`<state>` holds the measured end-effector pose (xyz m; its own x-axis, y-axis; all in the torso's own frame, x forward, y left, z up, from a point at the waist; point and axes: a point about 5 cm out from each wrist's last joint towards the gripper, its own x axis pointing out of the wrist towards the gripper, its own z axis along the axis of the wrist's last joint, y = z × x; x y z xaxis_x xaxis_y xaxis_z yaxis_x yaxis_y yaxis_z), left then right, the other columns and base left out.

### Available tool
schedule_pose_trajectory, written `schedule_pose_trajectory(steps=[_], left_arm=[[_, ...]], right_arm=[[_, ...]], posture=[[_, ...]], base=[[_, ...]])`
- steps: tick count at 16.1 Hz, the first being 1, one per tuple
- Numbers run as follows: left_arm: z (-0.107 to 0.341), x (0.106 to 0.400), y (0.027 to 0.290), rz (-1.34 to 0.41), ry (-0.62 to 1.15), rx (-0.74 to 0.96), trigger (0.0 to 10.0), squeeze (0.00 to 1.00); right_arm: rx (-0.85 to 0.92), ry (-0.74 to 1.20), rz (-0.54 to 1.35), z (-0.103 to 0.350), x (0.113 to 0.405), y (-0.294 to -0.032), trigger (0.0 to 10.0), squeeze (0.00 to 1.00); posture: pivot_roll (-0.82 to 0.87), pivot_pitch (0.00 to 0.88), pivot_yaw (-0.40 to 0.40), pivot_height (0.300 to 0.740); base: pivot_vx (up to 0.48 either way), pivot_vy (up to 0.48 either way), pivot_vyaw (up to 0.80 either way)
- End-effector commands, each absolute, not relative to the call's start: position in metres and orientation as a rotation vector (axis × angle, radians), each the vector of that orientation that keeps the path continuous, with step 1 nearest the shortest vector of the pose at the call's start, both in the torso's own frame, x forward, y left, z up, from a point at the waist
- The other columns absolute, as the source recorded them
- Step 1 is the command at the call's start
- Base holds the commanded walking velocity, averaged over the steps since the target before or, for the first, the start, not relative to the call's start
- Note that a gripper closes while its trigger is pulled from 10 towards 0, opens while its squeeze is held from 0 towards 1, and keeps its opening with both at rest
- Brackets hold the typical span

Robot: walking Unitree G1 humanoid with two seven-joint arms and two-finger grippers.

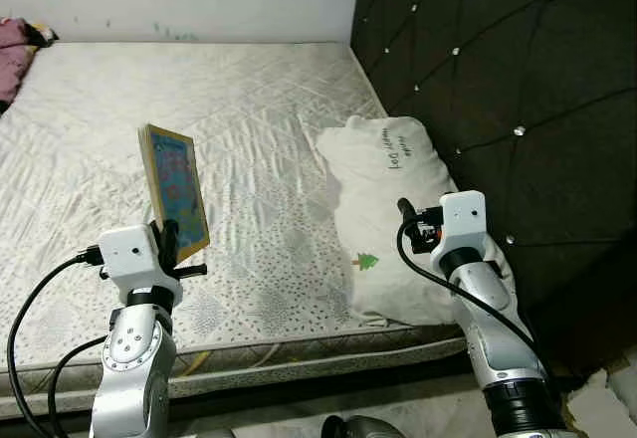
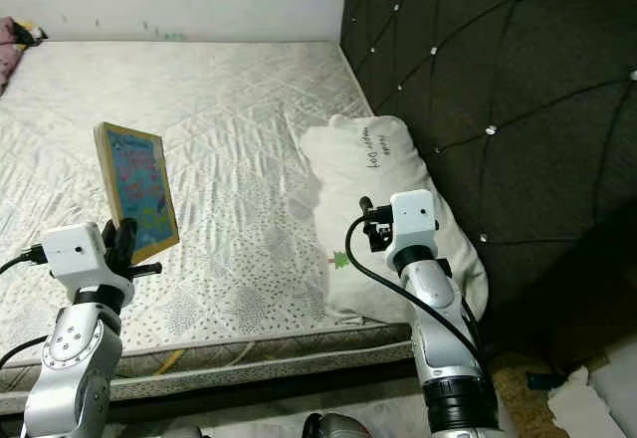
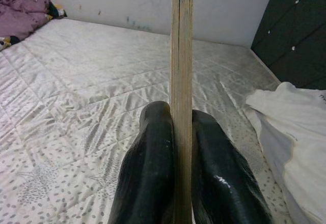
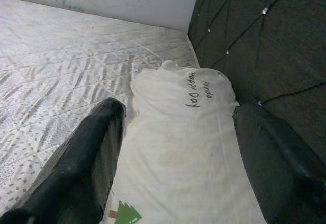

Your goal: Clean up the room

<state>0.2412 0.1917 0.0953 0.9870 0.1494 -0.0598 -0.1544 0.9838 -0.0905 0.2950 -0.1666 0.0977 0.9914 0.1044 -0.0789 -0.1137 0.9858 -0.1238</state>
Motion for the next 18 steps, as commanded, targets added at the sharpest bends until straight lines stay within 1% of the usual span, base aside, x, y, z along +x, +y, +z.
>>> schedule_pose_trajectory(steps=[1, 4, 6, 16, 18], left_arm=[[0.102, 0.2453, 0.1916, 0.154, 0.023, -0.097, 10.0, 0.0], [0.1025, 0.2458, 0.1919, 0.155, 0.022, -0.097, 10.0, 0.0], [0.1027, 0.2461, 0.1922, 0.159, 0.021, -0.099, 10.0, 0.0], [0.1018, 0.2463, 0.1926, 0.167, 0.024, -0.108, 10.0, 0.0], [0.1015, 0.2463, 0.1927, 0.168, 0.025, -0.109, 10.0, 0.0]], right_arm=[[-0.134, 0.062, 0.115, 0.0999, 0.2974, -0.1662, 10.0, 0.0], [-0.133, 0.062, 0.117, 0.1004, 0.2976, -0.1657, 10.0, 0.0], [-0.135, 0.06, 0.119, 0.1009, 0.298, -0.1655, 10.0, 0.0], [-0.134, 0.061, 0.133, 0.1006, 0.2984, -0.1647, 10.0, 0.0], [-0.134, 0.062, 0.135, 0.1005, 0.2984, -0.1646, 10.0, 0.0]], posture=[[0.05, 0.0, -0.037, 0.74], [0.05, 0.0, -0.035, 0.74], [0.05, 0.0, -0.036, 0.724], [0.05, 0.0, -0.038, 0.724], [0.05, 0.0, -0.039, 0.71]], base=[[0.0, 0.0, 0.0], [0.0, 0.0, 0.0], [0.0, 0.0, 0.0], [0.0, 0.0, 0.0], [0.0, 0.0, 0.0]])
